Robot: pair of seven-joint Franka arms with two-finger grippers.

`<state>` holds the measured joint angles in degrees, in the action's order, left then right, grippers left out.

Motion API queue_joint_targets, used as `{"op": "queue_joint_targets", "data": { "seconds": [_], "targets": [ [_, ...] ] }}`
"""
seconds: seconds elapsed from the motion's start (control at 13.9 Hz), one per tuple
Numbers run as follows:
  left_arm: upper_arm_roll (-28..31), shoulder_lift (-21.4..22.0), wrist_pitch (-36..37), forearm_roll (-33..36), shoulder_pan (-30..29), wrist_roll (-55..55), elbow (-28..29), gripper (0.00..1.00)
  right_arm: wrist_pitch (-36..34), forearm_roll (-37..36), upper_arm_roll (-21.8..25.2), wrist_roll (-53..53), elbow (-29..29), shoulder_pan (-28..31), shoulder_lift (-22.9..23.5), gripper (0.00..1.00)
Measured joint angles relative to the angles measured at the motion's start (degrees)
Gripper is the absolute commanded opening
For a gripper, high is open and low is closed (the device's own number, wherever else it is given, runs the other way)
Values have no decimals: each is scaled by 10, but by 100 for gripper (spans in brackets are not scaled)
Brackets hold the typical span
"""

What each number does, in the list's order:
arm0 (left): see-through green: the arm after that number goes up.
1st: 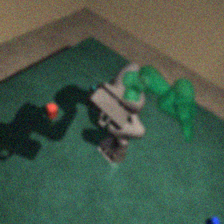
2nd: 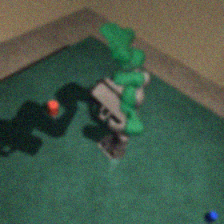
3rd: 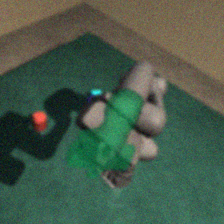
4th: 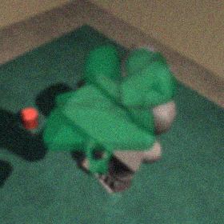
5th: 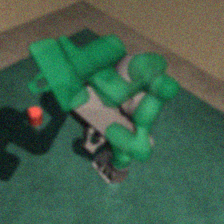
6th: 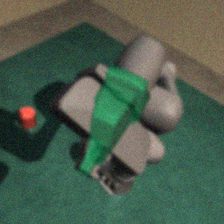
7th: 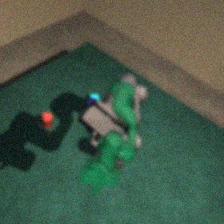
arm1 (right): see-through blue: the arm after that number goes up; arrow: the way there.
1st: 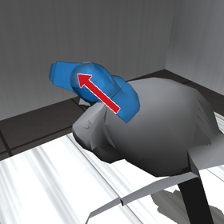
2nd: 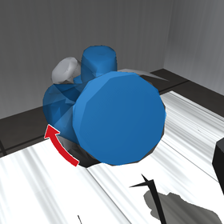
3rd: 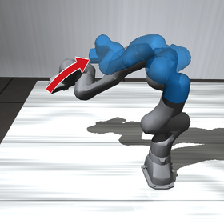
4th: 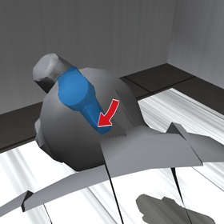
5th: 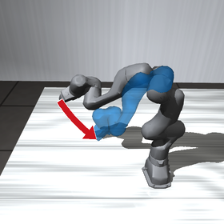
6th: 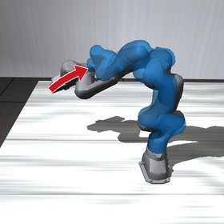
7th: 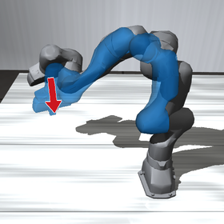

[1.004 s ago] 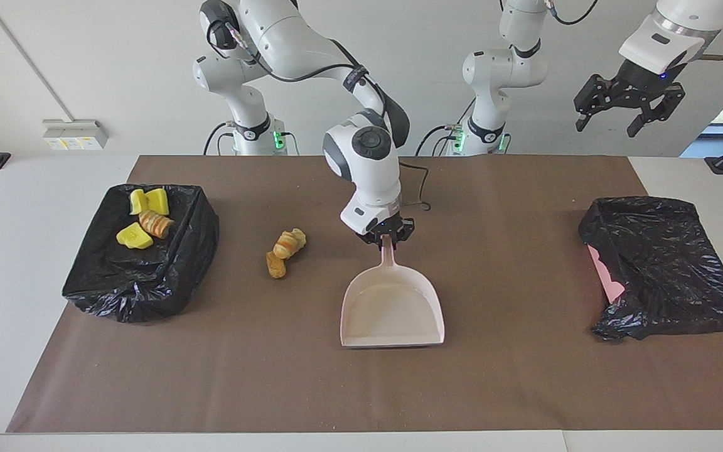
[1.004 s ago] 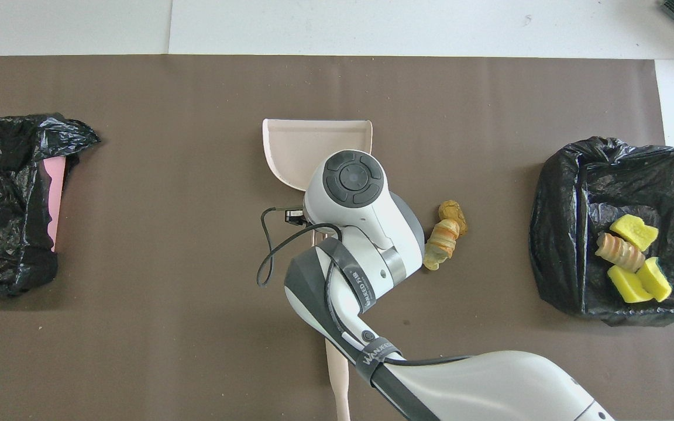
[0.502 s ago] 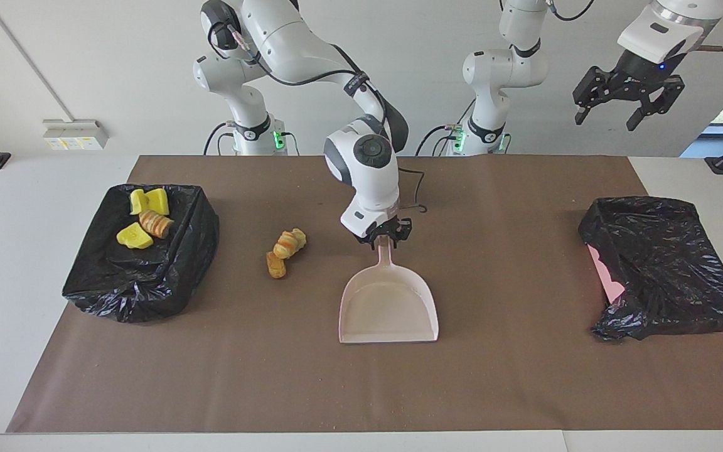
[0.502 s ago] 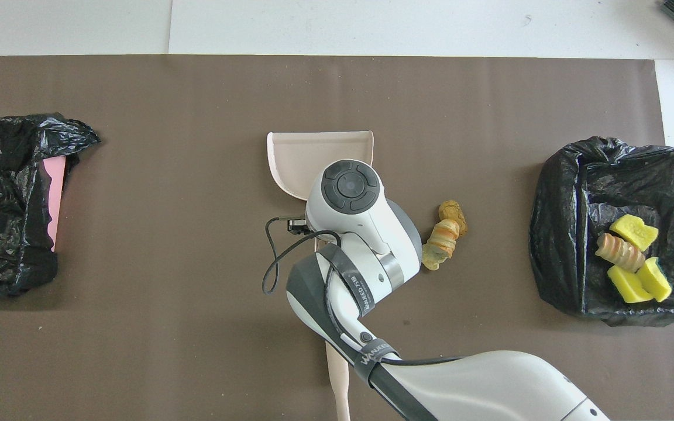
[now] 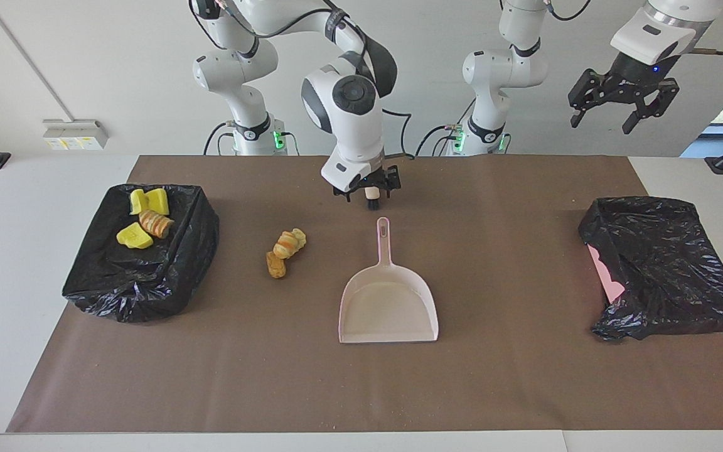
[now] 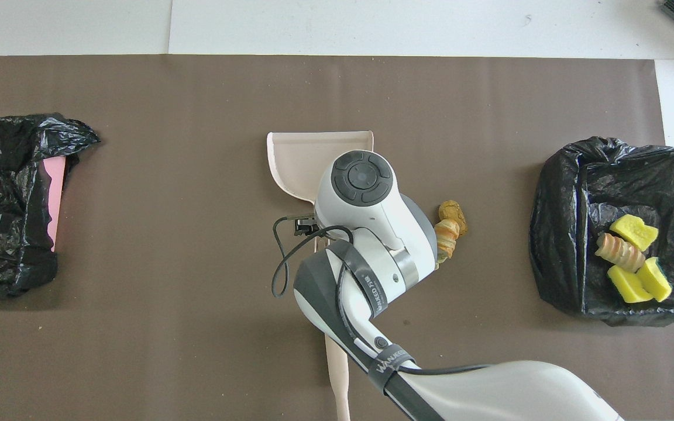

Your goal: Sweep and dump trash in bin

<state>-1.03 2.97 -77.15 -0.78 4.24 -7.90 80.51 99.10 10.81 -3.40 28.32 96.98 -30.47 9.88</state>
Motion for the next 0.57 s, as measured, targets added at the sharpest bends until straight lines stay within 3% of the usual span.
{"op": "queue_joint_targets", "data": {
  "seconds": [0.22, 0.57],
  "targets": [
    [-3, 6, -36, 0, 22, 0, 35, 100, -27, 14, -2, -10, 82, -10, -87, 100],
    [-8, -16, -188, -1, 129, 88, 146, 100, 54, 63, -6, 4, 267, -92, -189, 100]
  ]
}}
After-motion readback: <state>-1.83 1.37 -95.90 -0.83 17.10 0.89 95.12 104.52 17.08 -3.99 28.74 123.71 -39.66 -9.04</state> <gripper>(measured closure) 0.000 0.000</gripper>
